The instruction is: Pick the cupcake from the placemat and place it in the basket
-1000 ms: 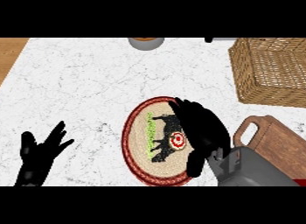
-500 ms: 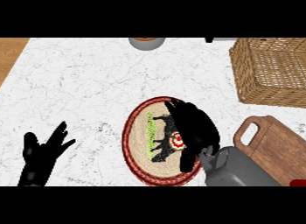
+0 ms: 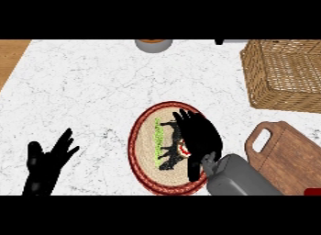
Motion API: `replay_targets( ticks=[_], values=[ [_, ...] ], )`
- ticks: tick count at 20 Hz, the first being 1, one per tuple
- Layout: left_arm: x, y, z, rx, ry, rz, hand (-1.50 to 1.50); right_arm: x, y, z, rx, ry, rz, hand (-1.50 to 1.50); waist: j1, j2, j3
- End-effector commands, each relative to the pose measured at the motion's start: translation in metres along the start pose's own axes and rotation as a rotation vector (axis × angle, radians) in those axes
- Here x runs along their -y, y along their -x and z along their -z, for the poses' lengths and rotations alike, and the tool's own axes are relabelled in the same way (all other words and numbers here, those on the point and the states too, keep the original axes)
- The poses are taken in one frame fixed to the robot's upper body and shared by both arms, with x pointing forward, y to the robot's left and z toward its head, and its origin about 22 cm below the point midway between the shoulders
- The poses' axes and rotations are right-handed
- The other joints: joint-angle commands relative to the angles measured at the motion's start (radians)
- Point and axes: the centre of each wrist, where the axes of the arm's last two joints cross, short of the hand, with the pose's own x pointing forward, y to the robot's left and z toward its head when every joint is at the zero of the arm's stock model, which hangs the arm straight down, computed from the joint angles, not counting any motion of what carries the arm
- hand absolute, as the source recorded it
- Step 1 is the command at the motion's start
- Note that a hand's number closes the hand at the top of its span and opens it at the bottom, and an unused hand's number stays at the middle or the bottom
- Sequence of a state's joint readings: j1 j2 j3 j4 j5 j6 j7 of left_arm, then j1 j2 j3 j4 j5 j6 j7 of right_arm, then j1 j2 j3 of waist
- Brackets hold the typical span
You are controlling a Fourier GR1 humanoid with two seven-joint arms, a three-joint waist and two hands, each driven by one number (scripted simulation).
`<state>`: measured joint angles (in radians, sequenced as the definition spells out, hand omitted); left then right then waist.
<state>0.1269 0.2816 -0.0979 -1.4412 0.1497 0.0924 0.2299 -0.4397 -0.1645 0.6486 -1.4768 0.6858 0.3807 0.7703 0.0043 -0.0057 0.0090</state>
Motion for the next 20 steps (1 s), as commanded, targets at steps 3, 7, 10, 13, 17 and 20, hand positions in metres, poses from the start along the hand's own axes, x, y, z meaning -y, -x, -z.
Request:
replay_targets(
  ticks=[3, 7, 10, 13, 17, 20],
  values=[
    [-0.006, 0.002, -0.002, -0.068, -0.005, 0.007, 0.00, -0.009, 0.004, 0.008, -0.026, -0.031, 0.005, -1.50, 0.000, 0.005, -0.009],
    [-0.012, 0.003, 0.003, -0.072, 0.032, -0.011, 0.00, -0.032, 0.002, 0.022, 0.003, 0.002, 0.010, -1.50, 0.001, 0.006, -0.009],
    [-0.012, -0.001, 0.012, -0.067, 0.011, -0.011, 0.00, -0.018, 0.005, 0.010, 0.001, -0.001, -0.012, -1.50, -0.004, 0.005, -0.009],
    [0.015, -0.001, -0.008, -0.073, 0.006, -0.011, 0.00, -0.031, 0.005, 0.030, 0.007, -0.014, -0.003, -1.50, 0.002, 0.006, -0.009],
    [-0.012, 0.018, -0.003, -0.077, 0.006, 0.016, 0.00, -0.053, 0.006, 0.023, 0.034, -0.008, -0.035, 1.50, -0.001, 0.006, -0.009],
    [0.014, 0.027, -0.007, -0.073, 0.020, -0.022, 0.00, -0.047, -0.001, 0.012, 0.075, 0.067, -0.109, 1.50, -0.003, 0.005, -0.009]
  ],
)
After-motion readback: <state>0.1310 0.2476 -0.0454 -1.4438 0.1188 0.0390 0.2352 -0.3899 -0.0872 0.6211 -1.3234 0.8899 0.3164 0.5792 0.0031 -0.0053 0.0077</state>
